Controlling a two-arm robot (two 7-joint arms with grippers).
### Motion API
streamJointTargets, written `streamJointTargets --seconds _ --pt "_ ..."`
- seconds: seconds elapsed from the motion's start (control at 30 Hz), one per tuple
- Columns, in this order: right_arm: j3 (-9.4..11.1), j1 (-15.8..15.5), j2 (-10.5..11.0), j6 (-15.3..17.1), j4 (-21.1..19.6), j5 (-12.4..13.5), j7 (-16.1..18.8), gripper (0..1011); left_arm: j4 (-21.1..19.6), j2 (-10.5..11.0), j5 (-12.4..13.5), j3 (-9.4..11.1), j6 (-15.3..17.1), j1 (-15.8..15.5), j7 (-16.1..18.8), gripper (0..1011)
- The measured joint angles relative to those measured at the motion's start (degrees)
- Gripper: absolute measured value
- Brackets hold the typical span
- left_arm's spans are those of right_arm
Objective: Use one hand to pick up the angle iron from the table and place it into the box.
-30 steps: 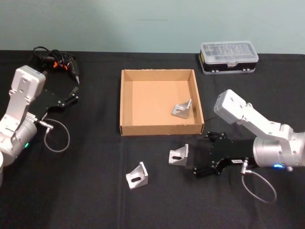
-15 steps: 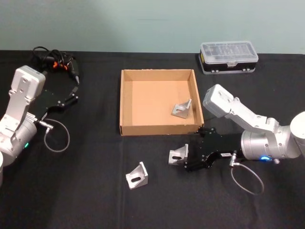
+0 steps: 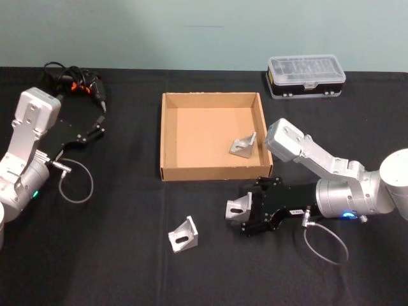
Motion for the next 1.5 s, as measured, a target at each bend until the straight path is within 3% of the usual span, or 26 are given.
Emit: streamJointTargets --seconds 0.27,0.63,1.0,1.23,1.5 --pt "-0.27 0.07 -0.01 0.39 0.06 0.27 -0.13 817 0.0 0.0 0.0 0.0 0.0 0.0 0.0 1000" --pt "-0.2 -0.2 0.14 0.08 -0.13 0.55 -0.62 482 0.0 0.0 0.0 0.0 0.0 0.0 0.0 1000" --pt "0.04 -0.22 0.23 0.08 -0.91 1.03 -0.76 477 0.0 0.0 0.0 0.0 0.0 0.0 0.0 1000" --pt "2.28 0.15 0.88 0.26 -4.07 4.14 -0.68 477 0.0 0.0 0.0 0.0 0.0 0.0 0.0 1000" --pt "4.12 2.84 0.56 -0.61 -6.08 5.57 -2.22 477 0.0 0.0 0.0 0.0 0.0 0.0 0.0 1000"
